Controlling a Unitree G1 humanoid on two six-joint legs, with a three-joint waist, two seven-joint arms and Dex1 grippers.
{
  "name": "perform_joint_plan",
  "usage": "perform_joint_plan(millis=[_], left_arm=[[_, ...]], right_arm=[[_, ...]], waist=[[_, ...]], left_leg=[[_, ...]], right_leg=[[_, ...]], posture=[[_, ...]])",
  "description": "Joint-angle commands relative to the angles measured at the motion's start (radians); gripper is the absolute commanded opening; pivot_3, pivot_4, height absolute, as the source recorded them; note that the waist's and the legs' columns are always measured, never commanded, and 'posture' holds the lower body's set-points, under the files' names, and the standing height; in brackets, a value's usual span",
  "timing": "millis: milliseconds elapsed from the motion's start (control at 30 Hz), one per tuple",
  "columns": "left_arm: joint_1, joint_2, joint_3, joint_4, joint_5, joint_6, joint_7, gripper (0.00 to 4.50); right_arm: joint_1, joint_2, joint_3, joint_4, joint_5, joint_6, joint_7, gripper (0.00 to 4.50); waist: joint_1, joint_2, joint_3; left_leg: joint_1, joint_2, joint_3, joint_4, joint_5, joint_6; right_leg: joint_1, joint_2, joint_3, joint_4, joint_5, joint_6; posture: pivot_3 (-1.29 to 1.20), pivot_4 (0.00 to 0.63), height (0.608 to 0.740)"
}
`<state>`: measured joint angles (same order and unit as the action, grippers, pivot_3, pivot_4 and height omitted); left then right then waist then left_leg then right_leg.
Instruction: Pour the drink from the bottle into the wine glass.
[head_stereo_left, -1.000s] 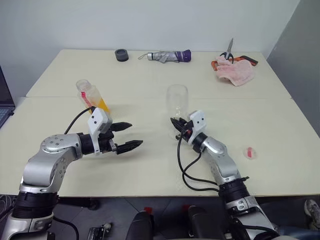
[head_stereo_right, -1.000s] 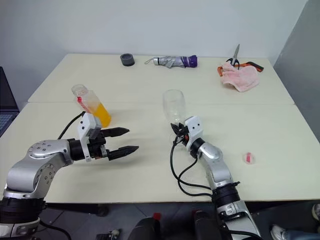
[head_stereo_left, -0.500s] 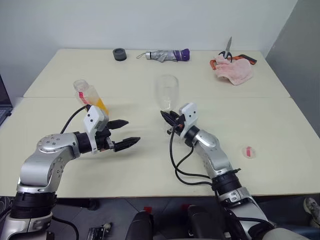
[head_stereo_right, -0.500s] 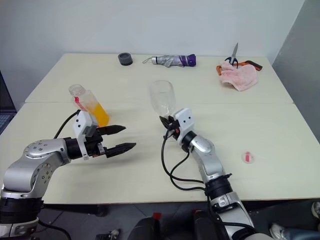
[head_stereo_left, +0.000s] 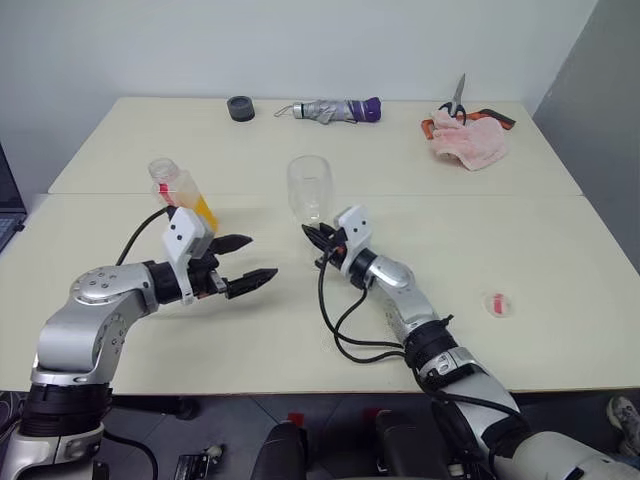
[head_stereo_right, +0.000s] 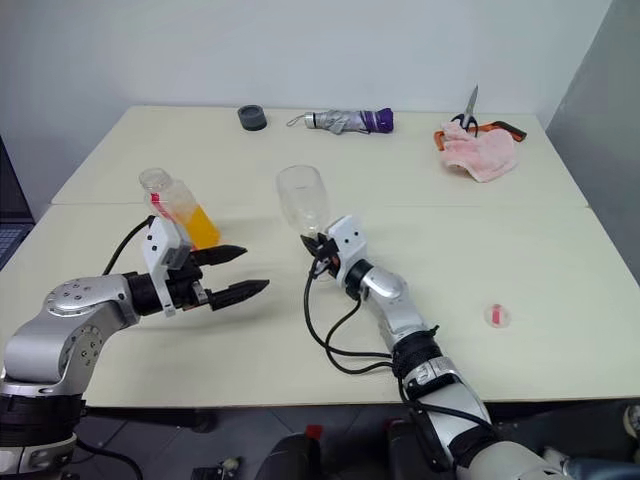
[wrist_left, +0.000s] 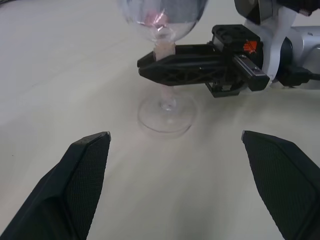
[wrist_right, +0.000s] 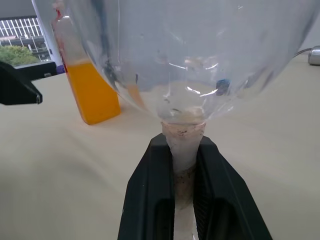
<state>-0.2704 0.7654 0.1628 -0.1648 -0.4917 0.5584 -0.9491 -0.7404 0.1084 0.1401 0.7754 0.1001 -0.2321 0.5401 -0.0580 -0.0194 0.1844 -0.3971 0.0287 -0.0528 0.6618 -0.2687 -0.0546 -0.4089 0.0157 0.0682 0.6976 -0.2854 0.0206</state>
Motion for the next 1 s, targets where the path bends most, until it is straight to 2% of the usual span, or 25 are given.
perform_joint_plan(millis=[33,767,833,867,1000], left_arm=[[-0.016,0.004,0.031,-0.015,-0.016,-0.022,0.001,4.50],[-0.027,0.001,0.012,0.004,-0.018,-0.045,-0.042,4.50],[-0.029,0.001,0.015,0.004,-0.017,-0.050,-0.043,4.50],[-0.029,0.000,0.015,0.003,-0.016,-0.050,-0.043,4.50],[-0.030,-0.002,0.015,0.002,-0.014,-0.053,-0.043,4.50]], right_arm=[[0.000,0.005,-0.003,-0.017,-0.001,-0.037,0.021,0.17],[0.129,-0.036,0.033,-0.171,-0.009,0.027,0.054,0.17],[0.124,-0.033,0.026,-0.173,-0.002,0.034,0.049,0.93],[0.123,-0.033,0.025,-0.176,0.001,0.038,0.051,1.13],[0.126,-0.033,0.026,-0.189,0.004,0.047,0.053,2.40]], waist=[[0.000,0.000,0.000],[0.000,0.000,0.000],[0.000,0.000,0.000],[0.000,0.000,0.000],[0.000,0.000,0.000]], left_leg=[[0.000,0.000,0.000,0.000,0.000,0.000],[0.000,0.000,0.000,0.000,0.000,0.000],[0.000,0.000,0.000,0.000,0.000,0.000],[0.000,0.000,0.000,0.000,0.000,0.000],[0.000,0.000,0.000,0.000,0.000,0.000]], right_leg=[[0.000,0.000,0.000,0.000,0.000,0.000],[0.000,0.000,0.000,0.000,0.000,0.000],[0.000,0.000,0.000,0.000,0.000,0.000],[0.000,0.000,0.000,0.000,0.000,0.000],[0.000,0.000,0.000,0.000,0.000,0.000]], posture=[[0.00,0.150,0.740],[0.00,0.150,0.740],[0.00,0.150,0.740],[0.00,0.150,0.740],[0.00,0.150,0.740]])
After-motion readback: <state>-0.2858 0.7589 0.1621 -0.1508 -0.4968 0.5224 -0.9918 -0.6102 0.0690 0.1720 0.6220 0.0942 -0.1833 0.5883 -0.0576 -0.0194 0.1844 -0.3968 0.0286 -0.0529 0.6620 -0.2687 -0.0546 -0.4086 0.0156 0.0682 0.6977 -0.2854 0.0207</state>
